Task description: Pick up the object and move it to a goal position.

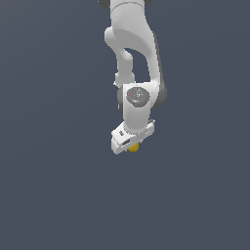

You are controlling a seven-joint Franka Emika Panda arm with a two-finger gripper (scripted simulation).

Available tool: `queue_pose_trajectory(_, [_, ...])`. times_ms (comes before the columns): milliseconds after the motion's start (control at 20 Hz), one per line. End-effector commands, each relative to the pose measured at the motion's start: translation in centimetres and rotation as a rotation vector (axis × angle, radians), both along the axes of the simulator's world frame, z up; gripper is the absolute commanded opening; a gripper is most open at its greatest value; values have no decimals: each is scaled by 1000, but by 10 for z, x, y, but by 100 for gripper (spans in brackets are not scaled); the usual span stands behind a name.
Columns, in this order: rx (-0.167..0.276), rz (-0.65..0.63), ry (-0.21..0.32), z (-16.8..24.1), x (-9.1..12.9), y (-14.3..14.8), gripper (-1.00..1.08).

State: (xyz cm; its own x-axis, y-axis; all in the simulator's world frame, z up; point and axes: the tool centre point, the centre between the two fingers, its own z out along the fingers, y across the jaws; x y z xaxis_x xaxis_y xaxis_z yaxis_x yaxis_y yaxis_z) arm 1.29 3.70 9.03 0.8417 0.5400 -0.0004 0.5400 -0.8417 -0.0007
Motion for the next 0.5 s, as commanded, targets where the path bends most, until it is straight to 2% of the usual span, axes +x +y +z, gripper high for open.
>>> queue_pose_trajectory(0, [0, 0, -1, 17, 11, 5, -100])
queue_pose_trajectory(450, [0, 0, -1, 49, 35, 16, -100])
